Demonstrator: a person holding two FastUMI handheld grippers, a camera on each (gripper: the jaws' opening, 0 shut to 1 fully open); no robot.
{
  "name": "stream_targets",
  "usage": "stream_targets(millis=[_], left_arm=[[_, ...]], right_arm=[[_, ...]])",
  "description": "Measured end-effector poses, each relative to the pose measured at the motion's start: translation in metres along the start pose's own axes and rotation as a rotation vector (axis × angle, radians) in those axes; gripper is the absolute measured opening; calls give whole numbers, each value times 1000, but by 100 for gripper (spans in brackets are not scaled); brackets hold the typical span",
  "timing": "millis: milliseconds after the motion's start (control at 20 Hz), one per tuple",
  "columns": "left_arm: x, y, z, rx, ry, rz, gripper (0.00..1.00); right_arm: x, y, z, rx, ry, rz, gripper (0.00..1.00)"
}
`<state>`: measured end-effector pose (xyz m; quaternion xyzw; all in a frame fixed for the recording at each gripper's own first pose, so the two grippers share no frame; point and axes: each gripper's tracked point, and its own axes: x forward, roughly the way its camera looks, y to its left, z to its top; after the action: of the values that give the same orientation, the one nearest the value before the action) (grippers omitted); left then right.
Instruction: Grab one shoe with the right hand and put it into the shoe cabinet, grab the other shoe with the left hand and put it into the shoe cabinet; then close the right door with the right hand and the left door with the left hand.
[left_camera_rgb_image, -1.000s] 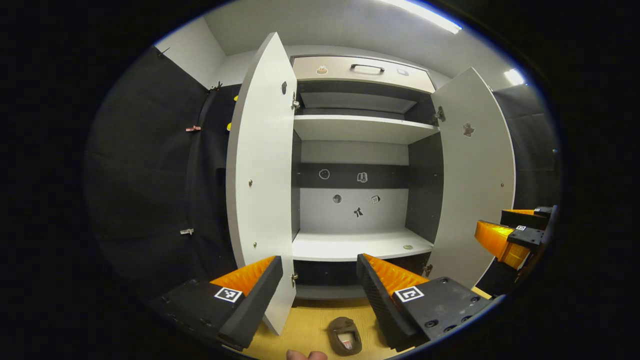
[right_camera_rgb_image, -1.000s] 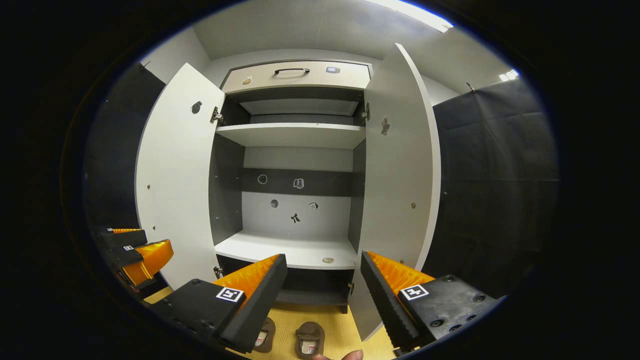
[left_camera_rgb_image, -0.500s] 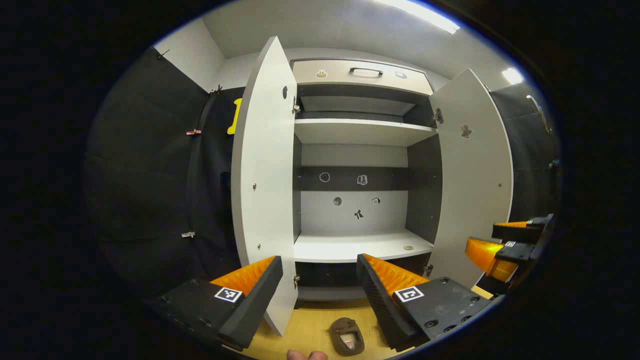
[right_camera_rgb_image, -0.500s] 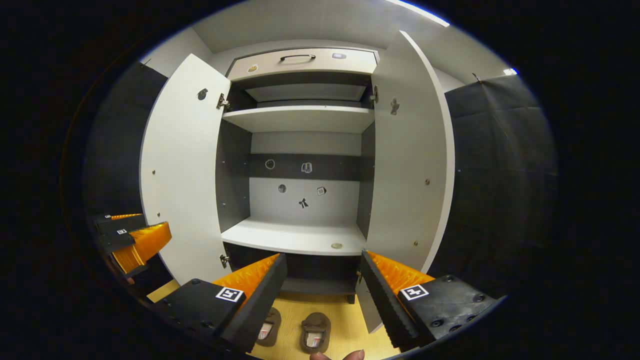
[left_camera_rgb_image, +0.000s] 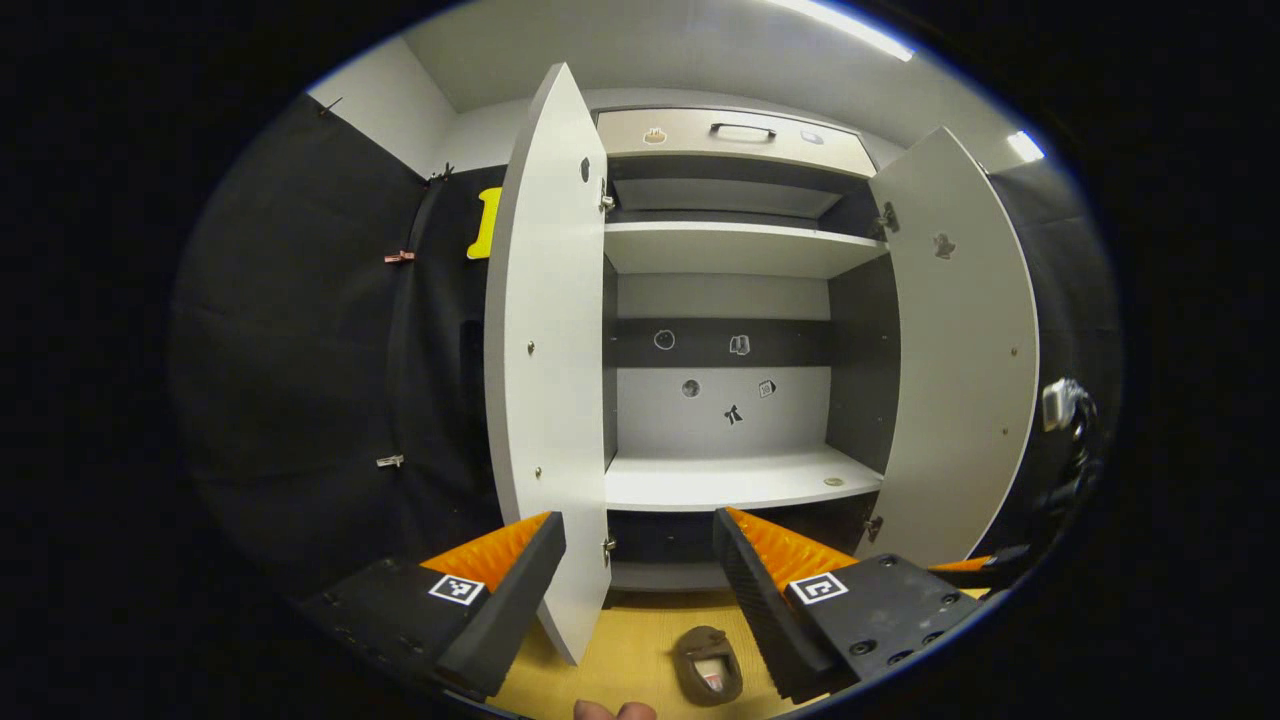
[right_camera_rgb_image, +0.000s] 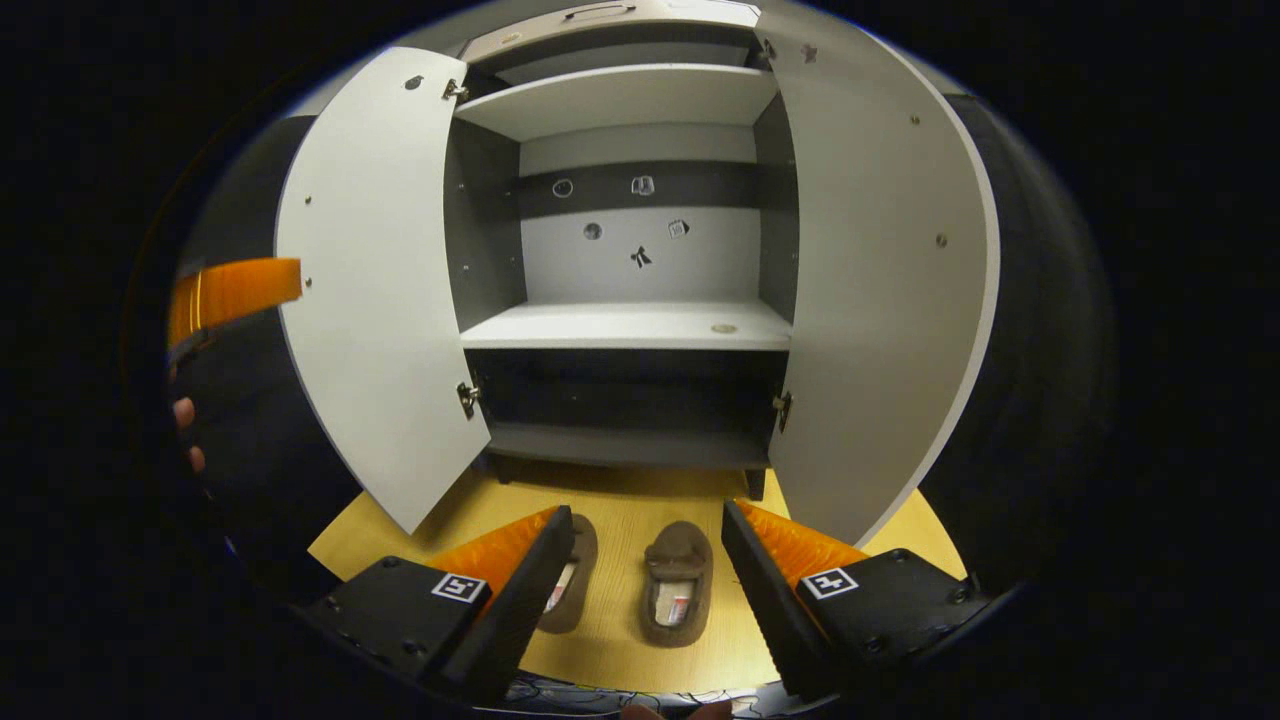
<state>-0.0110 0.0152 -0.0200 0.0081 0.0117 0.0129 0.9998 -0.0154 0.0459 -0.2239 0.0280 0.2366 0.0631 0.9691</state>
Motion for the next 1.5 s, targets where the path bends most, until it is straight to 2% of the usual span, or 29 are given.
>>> stream_targets(millis=[300,650,850,1100,1150,1200,1250,1350,1400,1450,1500], left_arm=[[-1,9,-17,7,24,4,95],[-5,19,-34,-14,24,11,95],[-8,26,-61,-9,73,30,95],[-14,39,-95,-21,150,72,95],[-16,43,-99,-10,161,80,95],[-16,46,-103,1,168,88,95],[-17,49,-105,11,175,94,95],[-16,52,-105,20,176,101,95],[-15,52,-106,19,176,101,95],[-14,53,-106,17,177,101,95],[-13,52,-107,16,178,101,95]], right_arm=[[42,7,-72,5,141,30,99],[96,8,-147,78,277,38,99],[129,1,-174,98,315,10,98],[170,-6,-189,101,276,-30,97],[175,-6,-192,101,277,-38,95],[182,-5,-193,97,275,-41,87],[188,-5,-194,96,274,-45,83],[198,-3,-197,114,285,-49,69],[200,-7,-197,115,287,-63,57],[204,-9,-197,120,283,-61,52],[210,-17,-199,107,277,-89,45]])
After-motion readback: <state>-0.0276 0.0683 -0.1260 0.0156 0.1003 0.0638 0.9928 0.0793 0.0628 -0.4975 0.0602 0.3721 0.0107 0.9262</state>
